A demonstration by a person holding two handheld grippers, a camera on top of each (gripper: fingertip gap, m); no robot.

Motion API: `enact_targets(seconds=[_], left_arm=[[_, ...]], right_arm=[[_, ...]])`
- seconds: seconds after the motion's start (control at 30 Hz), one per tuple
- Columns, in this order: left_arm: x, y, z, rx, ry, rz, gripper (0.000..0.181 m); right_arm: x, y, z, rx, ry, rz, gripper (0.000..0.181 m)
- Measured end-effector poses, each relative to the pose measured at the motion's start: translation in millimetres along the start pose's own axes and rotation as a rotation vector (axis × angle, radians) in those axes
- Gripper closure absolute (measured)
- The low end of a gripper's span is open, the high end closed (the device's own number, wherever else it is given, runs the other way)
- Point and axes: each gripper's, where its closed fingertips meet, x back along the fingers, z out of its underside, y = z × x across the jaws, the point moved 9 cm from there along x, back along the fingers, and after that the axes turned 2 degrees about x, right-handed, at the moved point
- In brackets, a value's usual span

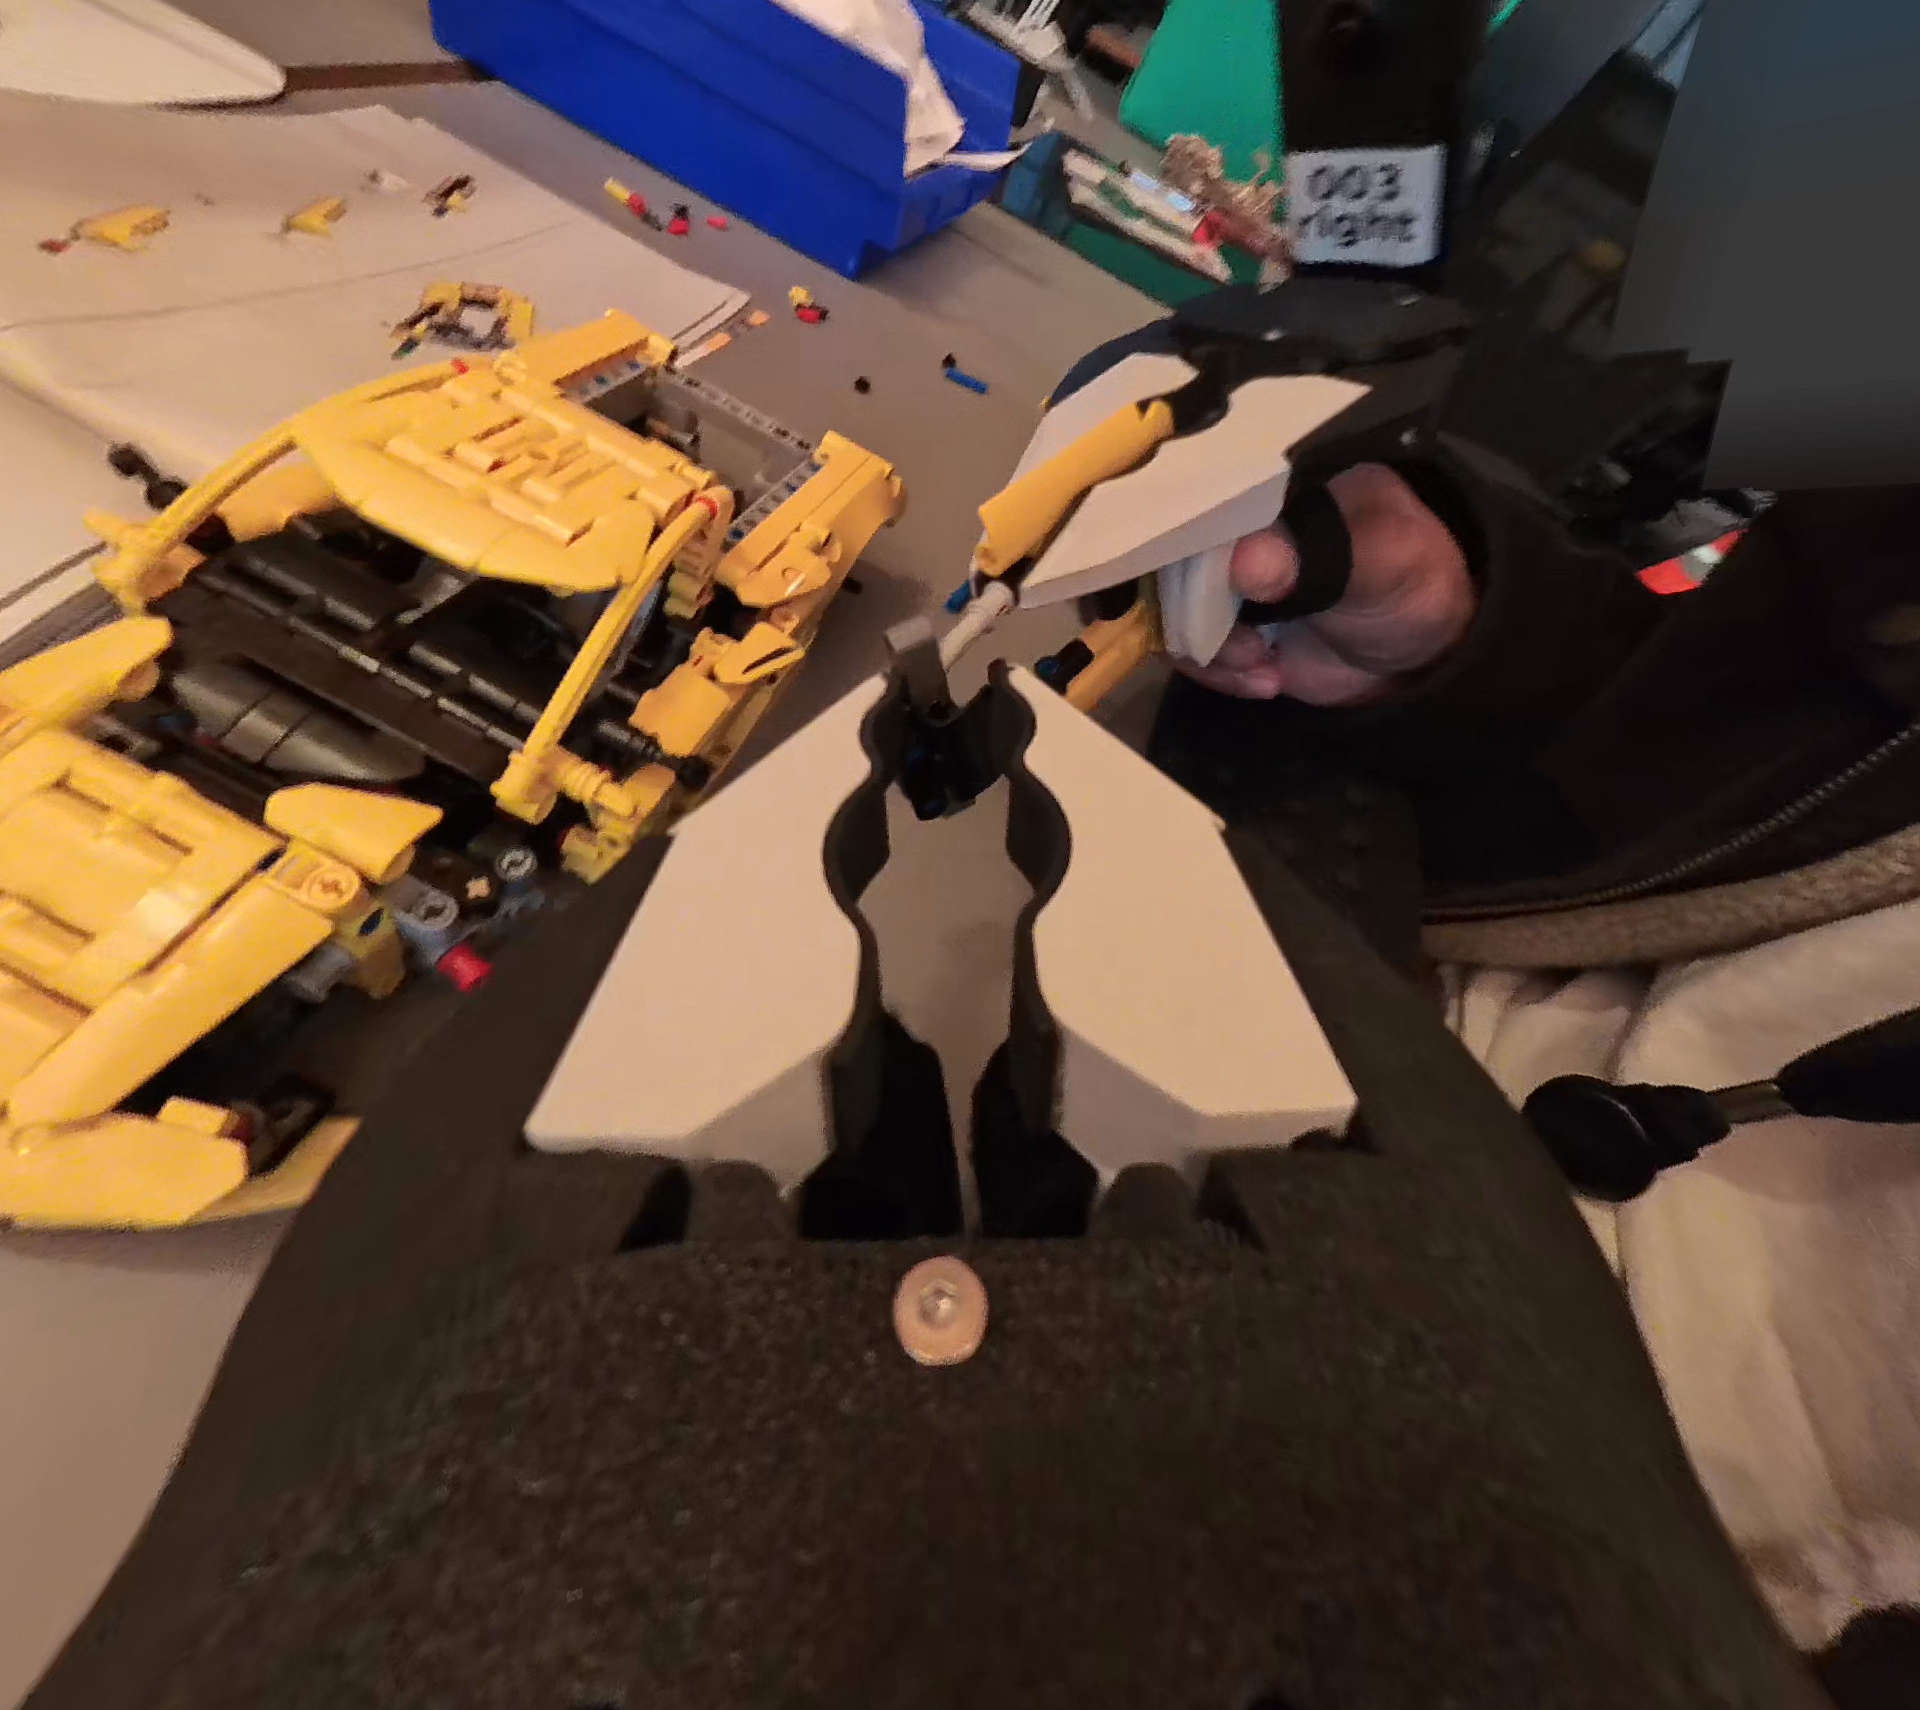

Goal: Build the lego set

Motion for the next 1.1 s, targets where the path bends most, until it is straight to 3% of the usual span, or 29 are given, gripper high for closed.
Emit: enact_targets(seconds=[0.1, 0.23, 0.3, 0.37, 0.7, 0.9, 1.0, 1.1], left_arm=[[2.5, -1.4, 1.5, 0.042, 0.114, -0.131, 0.166], [21.6, -2.6, 8.9, 0.01, 0.457, -0.324, 0.166], [30.7, -2.0, 16.9, 0.033, 0.643, -0.355, 0.166], [34.2, -0.5, 22.6, 0.071, 0.741, -0.35, 0.165], [30.7, 18.8, 26.6, 0.201, 0.718, -0.329, 0.161], [35.1, 17.7, 22.5, 0.213, 0.72, -0.395, 0.159], [50.8, 13.8, 16.8, 0.138, 0.708, -0.402, 0.16], [62.1, 11.4, 22.6, 0.012, 0.731, -0.283, 0.159]], right_arm=[[-3.3, 2.3, 1.3, 0.062, 0.033, 0.054, 0.173], [-4.6, 1.4, 3.6, 0.059, 0.05, 0.058, 0.173], [-5.1, 0.8, 4.7, 0.044, 0.055, 0.048, 0.173], [-6.6, 1.5, 6.1, 0.048, 0.067, 0.041, 0.173], [-6.4, -0.5, 8.3, 0.007, 0.067, 0.004, 0.173], [-6.9, -0.5, 8.9, 0.008, 0.071, 0.0, 0.174], [-5.6, -1.4, 8.8, -0.004, 0.061, -0.006, 0.174], [-7.1, -0.6, 9.2, -0.006, 0.068, -0.019, 0.173]])
